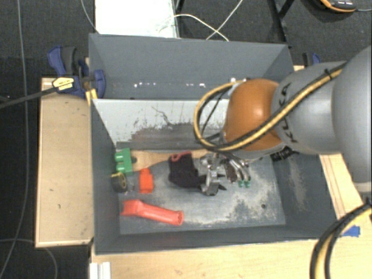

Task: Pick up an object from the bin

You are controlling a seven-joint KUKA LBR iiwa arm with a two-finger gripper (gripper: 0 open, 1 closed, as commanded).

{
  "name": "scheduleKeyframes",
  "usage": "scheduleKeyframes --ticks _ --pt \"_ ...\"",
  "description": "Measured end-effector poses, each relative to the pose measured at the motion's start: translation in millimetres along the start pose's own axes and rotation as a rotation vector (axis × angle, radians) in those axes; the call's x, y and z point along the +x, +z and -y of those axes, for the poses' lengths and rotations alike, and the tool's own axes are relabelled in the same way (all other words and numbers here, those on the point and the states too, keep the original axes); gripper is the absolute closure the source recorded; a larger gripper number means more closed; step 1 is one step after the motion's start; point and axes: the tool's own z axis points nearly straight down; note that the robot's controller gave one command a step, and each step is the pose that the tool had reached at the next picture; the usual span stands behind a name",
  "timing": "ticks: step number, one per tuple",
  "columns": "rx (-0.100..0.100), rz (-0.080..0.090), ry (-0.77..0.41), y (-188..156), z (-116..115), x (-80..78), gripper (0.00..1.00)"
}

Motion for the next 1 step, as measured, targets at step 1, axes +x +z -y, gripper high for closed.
scheduleKeyframes --ticks 1 --pt "0.000 0.003 -0.002 -35.6 0.0 -1.0 1.00"
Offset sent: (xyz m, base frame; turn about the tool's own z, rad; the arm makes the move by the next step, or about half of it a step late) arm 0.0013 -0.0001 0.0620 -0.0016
